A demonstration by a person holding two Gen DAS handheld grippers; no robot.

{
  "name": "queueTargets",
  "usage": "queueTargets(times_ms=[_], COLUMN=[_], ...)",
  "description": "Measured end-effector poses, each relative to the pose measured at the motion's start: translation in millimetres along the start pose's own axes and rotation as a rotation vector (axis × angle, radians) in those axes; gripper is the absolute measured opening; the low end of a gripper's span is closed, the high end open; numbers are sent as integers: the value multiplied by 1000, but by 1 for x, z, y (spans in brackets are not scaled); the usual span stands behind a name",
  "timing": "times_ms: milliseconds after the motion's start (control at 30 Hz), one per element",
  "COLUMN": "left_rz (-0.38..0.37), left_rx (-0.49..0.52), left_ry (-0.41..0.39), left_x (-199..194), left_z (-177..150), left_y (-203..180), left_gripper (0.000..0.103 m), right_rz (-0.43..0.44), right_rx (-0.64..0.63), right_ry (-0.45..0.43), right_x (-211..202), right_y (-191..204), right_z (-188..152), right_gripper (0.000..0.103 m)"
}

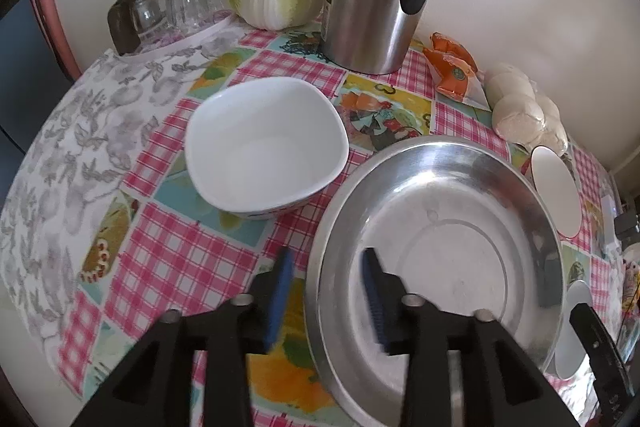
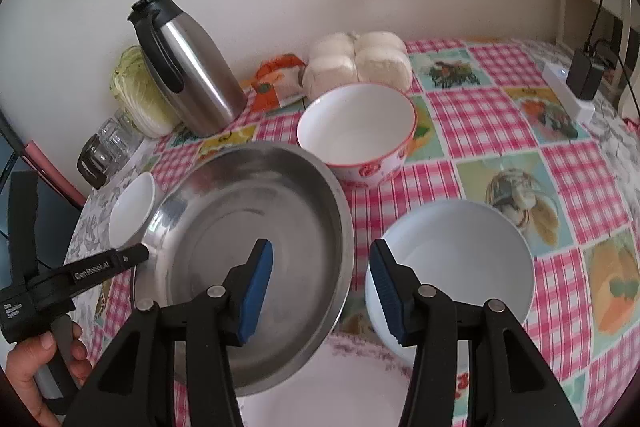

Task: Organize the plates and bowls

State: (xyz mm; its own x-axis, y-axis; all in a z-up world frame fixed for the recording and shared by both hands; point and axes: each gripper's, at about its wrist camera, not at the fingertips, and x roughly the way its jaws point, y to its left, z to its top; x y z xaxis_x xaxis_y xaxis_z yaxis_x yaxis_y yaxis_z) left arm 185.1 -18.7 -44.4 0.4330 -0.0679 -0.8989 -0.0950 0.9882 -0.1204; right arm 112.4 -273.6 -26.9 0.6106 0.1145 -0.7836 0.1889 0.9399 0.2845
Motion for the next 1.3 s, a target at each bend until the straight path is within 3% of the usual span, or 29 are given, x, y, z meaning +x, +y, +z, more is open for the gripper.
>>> queueTargets(times_ms=[33, 233, 500, 667, 867, 1033, 1300], left_rz=[1, -13, 0, 10, 25, 59, 115], left_rx=[-1, 14, 2, 12, 14, 47, 73], left_ry=[-3, -13, 41, 62, 52, 49, 7], left_x=[-3, -18, -12, -6, -8, -7, -9], left_z=[0, 0, -7, -10, -9, -10, -11], left_y=[1, 3, 8, 10, 11, 7, 7], left_gripper=[58, 74, 75, 83, 99, 103, 103], right_rz=[7, -36, -26, -51, -81, -106, -139], right_rx=[5, 28, 69, 61, 40, 17, 11], right_ry=[2, 42, 105, 125, 110, 105, 113], right_x=[-2, -6, -8, -4, -5, -5, -4], right_y=[-1, -3, -7, -5, -7, -7, -10], right_z=[0, -2, -10, -12, -13, -14, -15], right_gripper=[52, 59, 60, 61, 82, 97, 100])
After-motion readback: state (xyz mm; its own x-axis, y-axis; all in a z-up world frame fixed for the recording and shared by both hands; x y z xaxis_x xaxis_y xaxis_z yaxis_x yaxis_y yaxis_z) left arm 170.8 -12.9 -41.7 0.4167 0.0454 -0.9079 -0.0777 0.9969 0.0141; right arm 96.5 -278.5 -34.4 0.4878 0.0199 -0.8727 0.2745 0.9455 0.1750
